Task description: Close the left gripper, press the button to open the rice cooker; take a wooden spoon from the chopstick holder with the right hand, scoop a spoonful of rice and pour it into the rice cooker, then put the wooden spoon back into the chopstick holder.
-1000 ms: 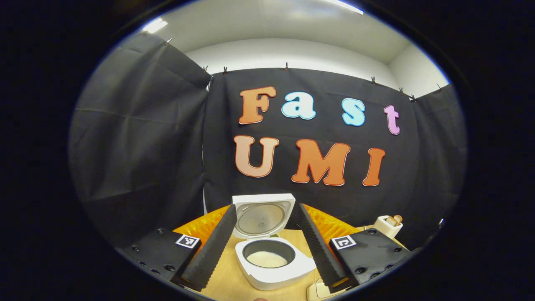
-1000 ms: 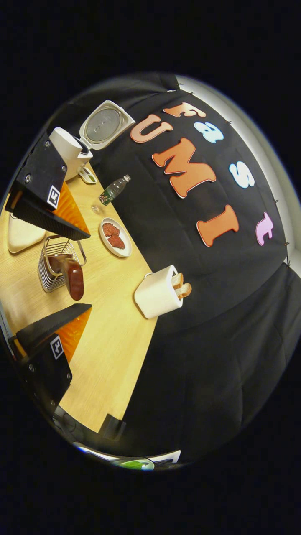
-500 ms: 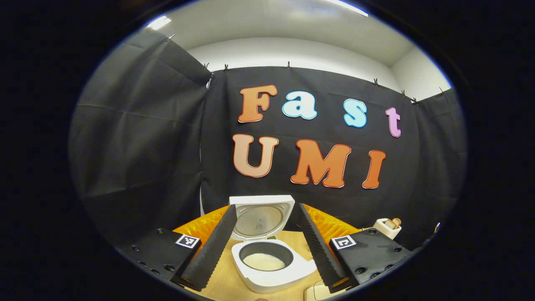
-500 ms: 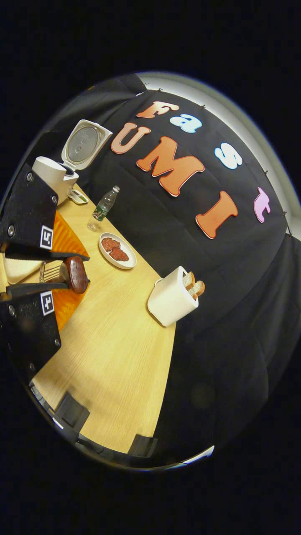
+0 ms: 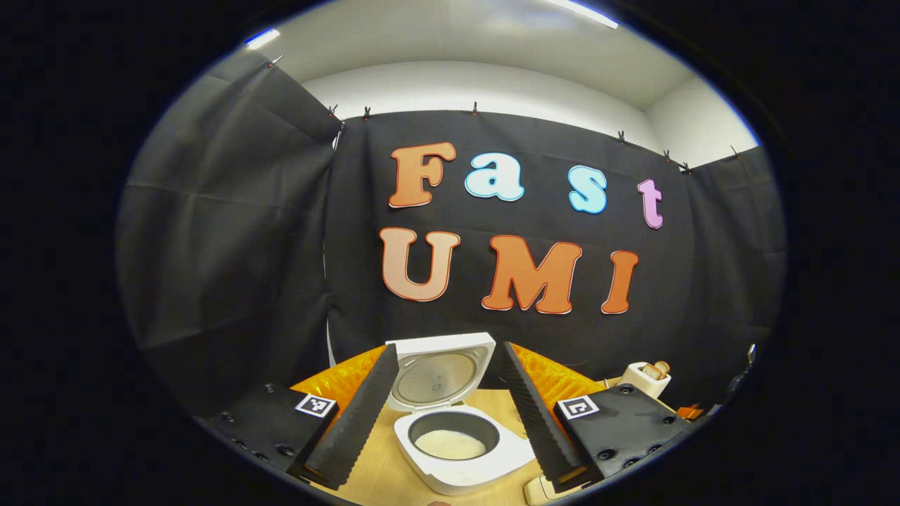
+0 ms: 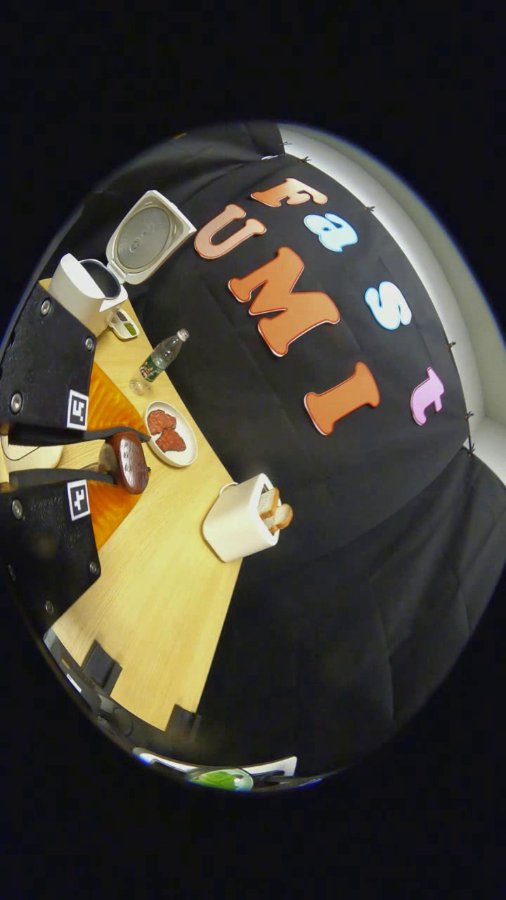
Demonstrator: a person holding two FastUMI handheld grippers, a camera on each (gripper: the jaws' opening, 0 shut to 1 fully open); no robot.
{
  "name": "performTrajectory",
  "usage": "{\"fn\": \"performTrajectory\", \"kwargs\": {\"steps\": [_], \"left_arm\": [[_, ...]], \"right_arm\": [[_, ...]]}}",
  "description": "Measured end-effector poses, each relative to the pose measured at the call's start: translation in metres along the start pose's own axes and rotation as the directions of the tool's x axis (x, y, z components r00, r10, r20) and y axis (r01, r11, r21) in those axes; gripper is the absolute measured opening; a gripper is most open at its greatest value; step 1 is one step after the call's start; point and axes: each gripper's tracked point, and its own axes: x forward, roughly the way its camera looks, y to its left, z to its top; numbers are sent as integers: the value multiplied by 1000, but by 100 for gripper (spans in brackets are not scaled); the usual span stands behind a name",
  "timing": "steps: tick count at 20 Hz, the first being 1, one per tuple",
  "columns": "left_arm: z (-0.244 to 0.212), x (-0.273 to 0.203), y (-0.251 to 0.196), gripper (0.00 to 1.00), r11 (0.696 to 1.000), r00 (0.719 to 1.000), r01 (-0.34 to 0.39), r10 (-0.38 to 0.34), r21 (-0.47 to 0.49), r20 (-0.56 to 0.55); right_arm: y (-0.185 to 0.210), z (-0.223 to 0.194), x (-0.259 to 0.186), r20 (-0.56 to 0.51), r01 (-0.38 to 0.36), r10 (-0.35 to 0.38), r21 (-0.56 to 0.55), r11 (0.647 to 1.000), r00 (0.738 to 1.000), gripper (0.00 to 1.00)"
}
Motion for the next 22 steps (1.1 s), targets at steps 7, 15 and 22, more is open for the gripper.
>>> {"fn": "performTrajectory", "kwargs": {"steps": [7, 15, 22], "left_arm": [[-2, 8, -3, 100, 999, 999, 32, -33, -27, -11], [8, 10, -11, 99, 998, 998, 60, -61, 7, 23], [-4, 8, -7, 99, 999, 999, 46, -46, 10, 4]], "right_arm": [[69, -9, -53, -15, -151, 150, -118, 982, 989, 12], [109, -71, -63, -118, -232, 201, -405, 884, 972, 12], [105, -134, -50, -276, -259, 115, -571, 779, 954, 12]]}}
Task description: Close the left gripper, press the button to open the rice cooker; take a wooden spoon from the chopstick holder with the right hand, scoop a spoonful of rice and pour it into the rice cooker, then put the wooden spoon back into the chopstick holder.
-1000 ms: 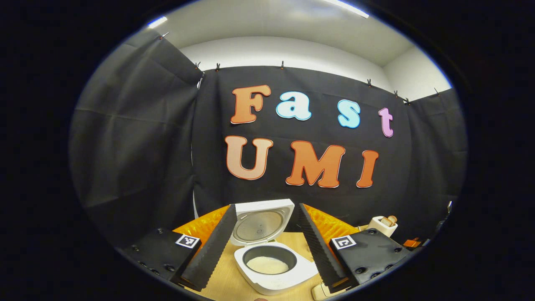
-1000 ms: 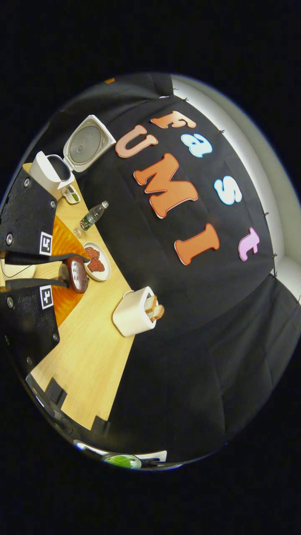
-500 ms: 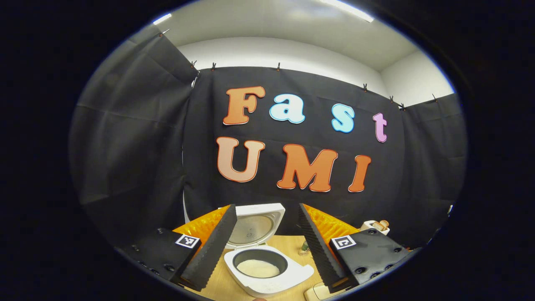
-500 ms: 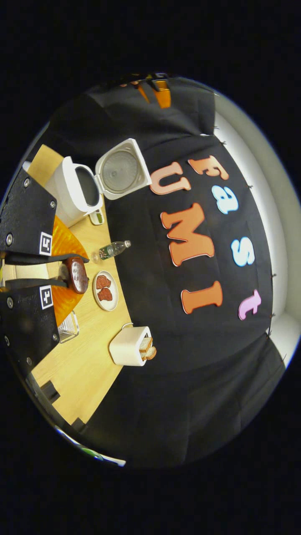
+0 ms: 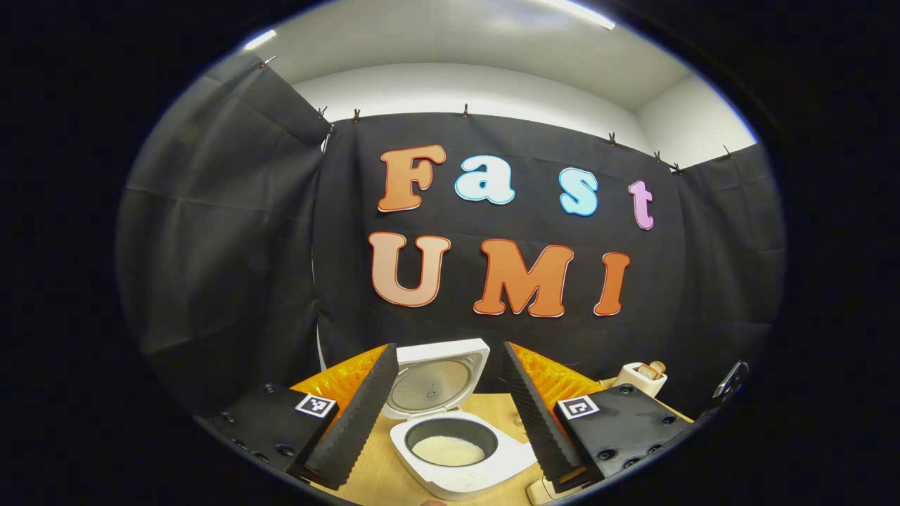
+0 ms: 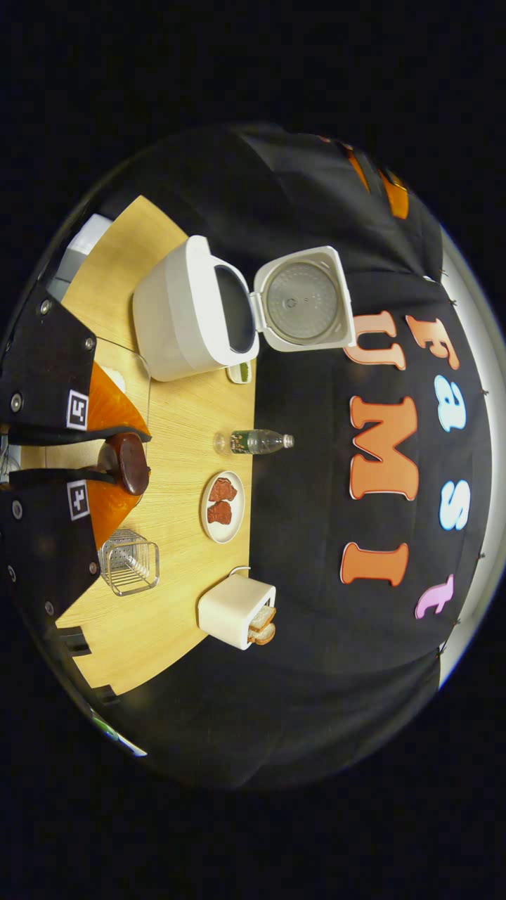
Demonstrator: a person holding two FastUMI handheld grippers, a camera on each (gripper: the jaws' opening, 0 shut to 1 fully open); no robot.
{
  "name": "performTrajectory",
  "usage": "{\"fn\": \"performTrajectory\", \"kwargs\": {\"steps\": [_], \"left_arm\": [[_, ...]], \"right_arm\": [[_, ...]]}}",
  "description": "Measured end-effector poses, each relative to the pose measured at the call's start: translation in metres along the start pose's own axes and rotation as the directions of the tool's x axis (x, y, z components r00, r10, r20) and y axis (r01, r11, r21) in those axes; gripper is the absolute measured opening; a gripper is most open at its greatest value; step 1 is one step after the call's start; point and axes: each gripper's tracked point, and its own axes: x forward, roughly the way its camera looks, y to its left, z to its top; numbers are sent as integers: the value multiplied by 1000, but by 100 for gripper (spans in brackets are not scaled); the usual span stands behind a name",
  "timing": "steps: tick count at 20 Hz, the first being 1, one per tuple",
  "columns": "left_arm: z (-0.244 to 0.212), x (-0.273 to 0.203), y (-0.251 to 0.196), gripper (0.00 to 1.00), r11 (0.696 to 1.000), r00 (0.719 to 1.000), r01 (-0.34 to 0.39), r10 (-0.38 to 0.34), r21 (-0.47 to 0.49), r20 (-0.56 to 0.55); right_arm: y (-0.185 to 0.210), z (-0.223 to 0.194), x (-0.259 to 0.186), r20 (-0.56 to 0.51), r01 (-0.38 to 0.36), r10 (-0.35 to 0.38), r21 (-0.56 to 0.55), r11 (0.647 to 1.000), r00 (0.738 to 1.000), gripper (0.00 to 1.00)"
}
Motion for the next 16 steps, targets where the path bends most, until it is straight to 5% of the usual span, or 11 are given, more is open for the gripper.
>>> {"fn": "performTrajectory", "kwargs": {"steps": [7, 13, 16], "left_arm": [[-2, -4, 11, 99, 999, 1000, -22, 22, 47, -13], [-9, -10, 15, 99, 999, 999, -30, 31, 31, -28], [-4, -10, 13, 95, 999, 1000, -23, 23, 37, -15]], "right_arm": [[10, -44, 20, -100, 20, -24, -39, 999, 995, 12], [38, -47, 23, -90, -15, 31, 174, 985, 995, 8], [50, -46, 23, -62, -89, 119, 367, 926, 991, 12]]}}
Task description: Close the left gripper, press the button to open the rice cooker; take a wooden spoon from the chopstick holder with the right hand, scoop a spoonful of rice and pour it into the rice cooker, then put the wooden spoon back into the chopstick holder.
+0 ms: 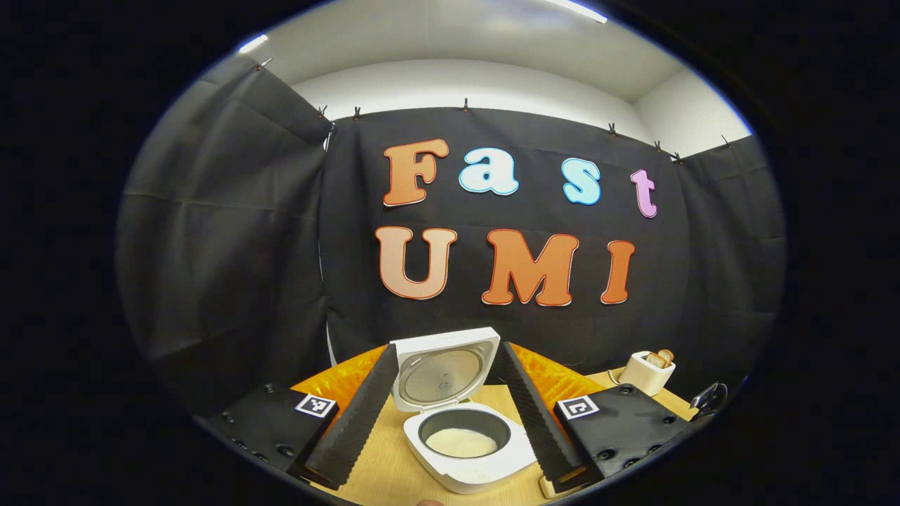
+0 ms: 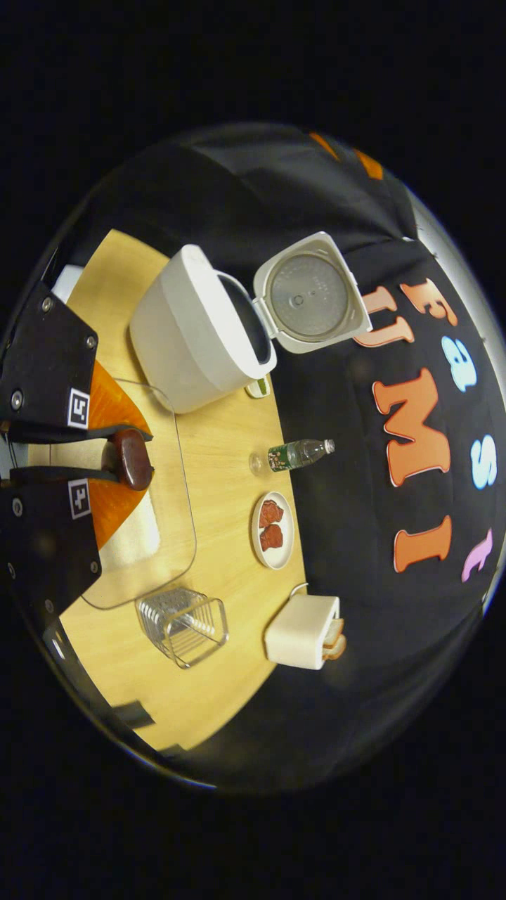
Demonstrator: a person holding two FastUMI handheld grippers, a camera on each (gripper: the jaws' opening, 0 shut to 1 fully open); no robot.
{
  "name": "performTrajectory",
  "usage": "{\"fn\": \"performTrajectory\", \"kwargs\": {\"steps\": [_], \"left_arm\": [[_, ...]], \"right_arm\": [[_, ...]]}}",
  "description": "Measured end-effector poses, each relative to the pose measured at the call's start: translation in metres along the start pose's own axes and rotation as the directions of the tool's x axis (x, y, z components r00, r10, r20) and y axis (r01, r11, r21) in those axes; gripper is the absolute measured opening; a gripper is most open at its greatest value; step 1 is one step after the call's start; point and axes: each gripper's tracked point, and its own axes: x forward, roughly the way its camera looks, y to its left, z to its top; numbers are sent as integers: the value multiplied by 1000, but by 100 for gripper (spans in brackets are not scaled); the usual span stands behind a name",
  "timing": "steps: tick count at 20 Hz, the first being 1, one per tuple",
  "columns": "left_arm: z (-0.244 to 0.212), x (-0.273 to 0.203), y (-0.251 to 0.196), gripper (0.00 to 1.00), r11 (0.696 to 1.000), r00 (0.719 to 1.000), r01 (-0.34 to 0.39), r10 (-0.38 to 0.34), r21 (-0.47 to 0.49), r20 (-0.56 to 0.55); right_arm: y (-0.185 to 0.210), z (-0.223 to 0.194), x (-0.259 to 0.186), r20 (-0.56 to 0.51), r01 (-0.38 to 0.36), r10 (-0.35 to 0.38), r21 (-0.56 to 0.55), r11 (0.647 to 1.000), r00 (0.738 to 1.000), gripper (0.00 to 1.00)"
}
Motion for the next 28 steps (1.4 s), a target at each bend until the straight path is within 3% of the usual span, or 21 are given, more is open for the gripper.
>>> {"fn": "performTrajectory", "kwargs": {"steps": [3, 8, 10, 16, 19, 22, 26, 28], "left_arm": [[-1, 2, -3, 95, 1000, 1000, 8, -8, -13, -6], [-5, 6, -10, 97, 1000, 1000, 21, -21, -7, -20], [-5, 7, -16, 95, 999, 999, 35, -35, -11, -21], [-5, 11, -21, 95, 999, 998, 51, -51, -19, -26], [-2, 12, -23, 95, 998, 998, 57, -57, -16, -22], [0, 12, -24, 95, 998, 998, 63, -64, -17, -18], [3, 10, -18, 95, 999, 999, 50, -50, -14, -6], [5, 10, -18, 96, 998, 999, 53, -53, -16, -2]], "right_arm": [[-3, 3, 2, 25, -42, 38, 203, 978, 999, 12], [-29, 3, 8, 69, -79, 53, 452, 889, 996, 12], [-37, 3, 10, 70, -87, 58, 541, 836, 996, 12], [-58, -5, 17, 86, -121, 86, 764, 634, 993, 12], [-58, -2, 16, 111, -148, 101, 815, 560, 989, 11], [-63, -5, 14, 107, -140, 91, 834, 534, 990, 12], [-70, 11, 4, 132, -159, 91, 872, 463, 987, 11], [-70, 20, 3, 146, -168, 84, 872, 459, 986, 11]]}}
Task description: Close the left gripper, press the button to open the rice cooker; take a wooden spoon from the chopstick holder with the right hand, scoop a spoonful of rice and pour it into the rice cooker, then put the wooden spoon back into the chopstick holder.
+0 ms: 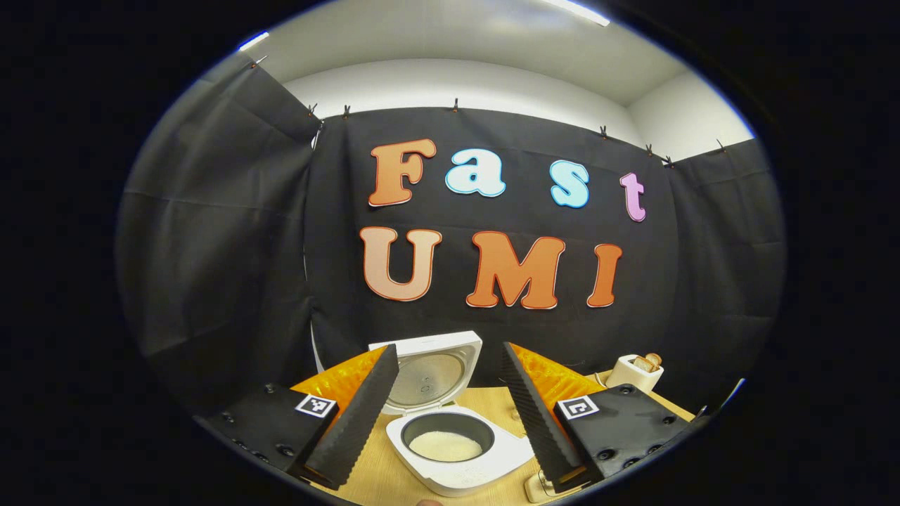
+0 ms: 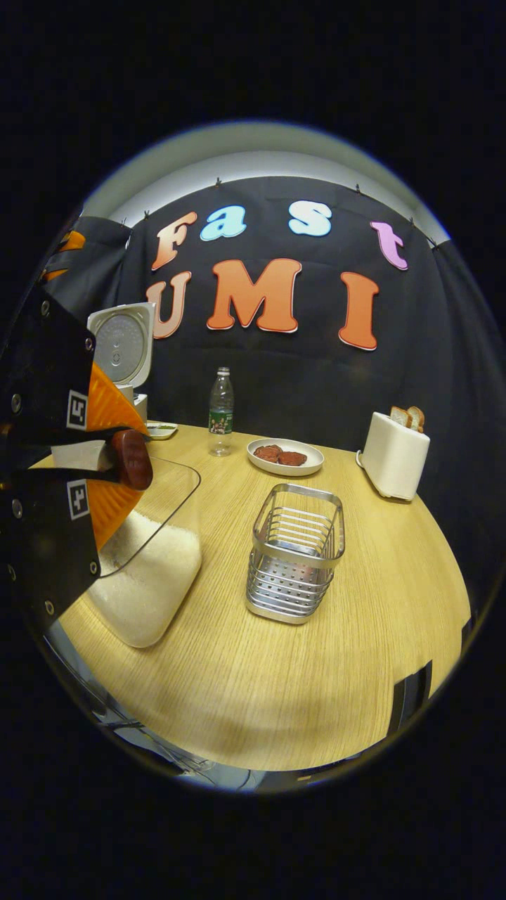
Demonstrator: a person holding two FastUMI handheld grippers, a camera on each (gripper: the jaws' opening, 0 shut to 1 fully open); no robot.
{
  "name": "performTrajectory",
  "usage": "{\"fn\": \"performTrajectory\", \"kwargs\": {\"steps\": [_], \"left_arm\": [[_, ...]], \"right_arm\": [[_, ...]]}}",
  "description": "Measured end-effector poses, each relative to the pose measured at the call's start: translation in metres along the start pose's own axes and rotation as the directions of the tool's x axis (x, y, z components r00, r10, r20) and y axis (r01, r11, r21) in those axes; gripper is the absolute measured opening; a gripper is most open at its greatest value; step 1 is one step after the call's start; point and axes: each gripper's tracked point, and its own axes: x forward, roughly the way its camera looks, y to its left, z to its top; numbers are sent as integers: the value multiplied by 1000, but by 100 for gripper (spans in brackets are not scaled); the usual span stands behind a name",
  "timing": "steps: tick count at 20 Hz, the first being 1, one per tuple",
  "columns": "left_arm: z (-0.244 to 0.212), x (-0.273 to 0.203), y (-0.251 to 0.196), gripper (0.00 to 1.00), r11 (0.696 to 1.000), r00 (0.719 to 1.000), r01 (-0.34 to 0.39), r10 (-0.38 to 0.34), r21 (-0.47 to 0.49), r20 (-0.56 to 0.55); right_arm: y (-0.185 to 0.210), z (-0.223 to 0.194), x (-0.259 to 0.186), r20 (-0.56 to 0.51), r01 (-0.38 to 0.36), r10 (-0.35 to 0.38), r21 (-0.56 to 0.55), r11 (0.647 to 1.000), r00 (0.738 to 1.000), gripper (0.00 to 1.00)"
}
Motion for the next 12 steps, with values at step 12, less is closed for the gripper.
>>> {"fn": "performTrajectory", "kwargs": {"steps": [12], "left_arm": [[-5, 14, 8, 99, 1000, 1000, 6, -6, -9, -9]], "right_arm": [[93, 18, -6, 27, -119, 118, 38, 992, 993, 11]]}}
